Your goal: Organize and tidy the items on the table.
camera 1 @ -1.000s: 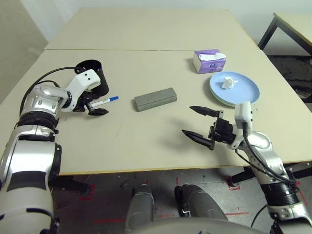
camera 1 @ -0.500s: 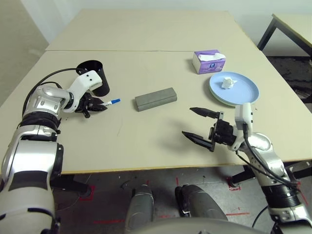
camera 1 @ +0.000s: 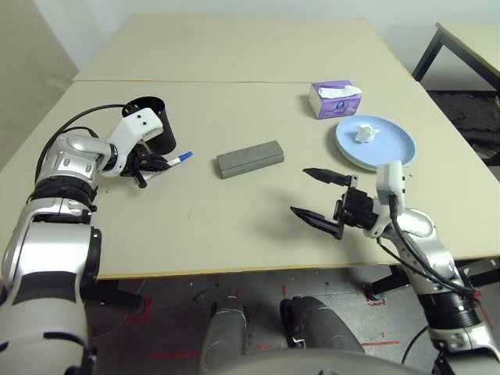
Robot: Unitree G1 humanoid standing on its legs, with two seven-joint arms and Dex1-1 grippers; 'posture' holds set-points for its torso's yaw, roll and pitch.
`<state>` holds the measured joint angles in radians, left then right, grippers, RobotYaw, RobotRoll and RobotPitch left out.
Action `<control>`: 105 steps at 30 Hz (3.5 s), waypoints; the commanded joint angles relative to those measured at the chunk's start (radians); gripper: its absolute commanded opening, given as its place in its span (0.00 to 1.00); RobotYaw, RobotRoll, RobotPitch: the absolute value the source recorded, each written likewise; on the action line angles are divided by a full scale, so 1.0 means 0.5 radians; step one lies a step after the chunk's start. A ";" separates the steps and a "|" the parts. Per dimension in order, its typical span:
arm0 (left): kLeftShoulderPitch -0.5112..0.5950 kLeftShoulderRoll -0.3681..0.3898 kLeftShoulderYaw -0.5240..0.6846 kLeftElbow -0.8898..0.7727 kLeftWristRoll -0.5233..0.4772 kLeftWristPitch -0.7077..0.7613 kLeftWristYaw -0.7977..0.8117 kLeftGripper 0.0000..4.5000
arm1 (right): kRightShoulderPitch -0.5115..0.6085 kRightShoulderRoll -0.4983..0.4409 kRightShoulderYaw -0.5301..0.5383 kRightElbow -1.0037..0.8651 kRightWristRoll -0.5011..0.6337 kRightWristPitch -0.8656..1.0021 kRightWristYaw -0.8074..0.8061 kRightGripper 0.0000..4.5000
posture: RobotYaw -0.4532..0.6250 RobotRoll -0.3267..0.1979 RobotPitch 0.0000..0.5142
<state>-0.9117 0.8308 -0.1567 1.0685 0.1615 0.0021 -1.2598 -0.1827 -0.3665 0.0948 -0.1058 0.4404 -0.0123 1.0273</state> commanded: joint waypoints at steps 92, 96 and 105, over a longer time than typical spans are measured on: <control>0.610 -0.175 1.260 -0.743 -1.145 -0.233 1.090 0.99 | -0.068 0.019 -0.351 0.199 -0.109 -0.144 -0.473 1.00 | 0.37 0.62 0.27; 1.030 -0.136 1.466 -1.033 -1.273 -0.139 1.108 0.99 | -0.039 -0.080 -0.588 0.251 -0.103 -0.208 -0.601 1.00 | 0.37 0.62 0.29; 1.623 -0.310 1.662 -1.411 -1.366 -0.071 1.264 0.99 | 0.076 -0.226 -1.004 0.652 -0.236 -0.383 -0.989 1.00 | 0.38 0.62 0.29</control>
<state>-0.1173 0.6860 0.6762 0.3856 -0.5201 -0.0452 -0.6369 -0.1576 -0.4736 -0.3822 0.1812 0.3452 -0.1821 0.5638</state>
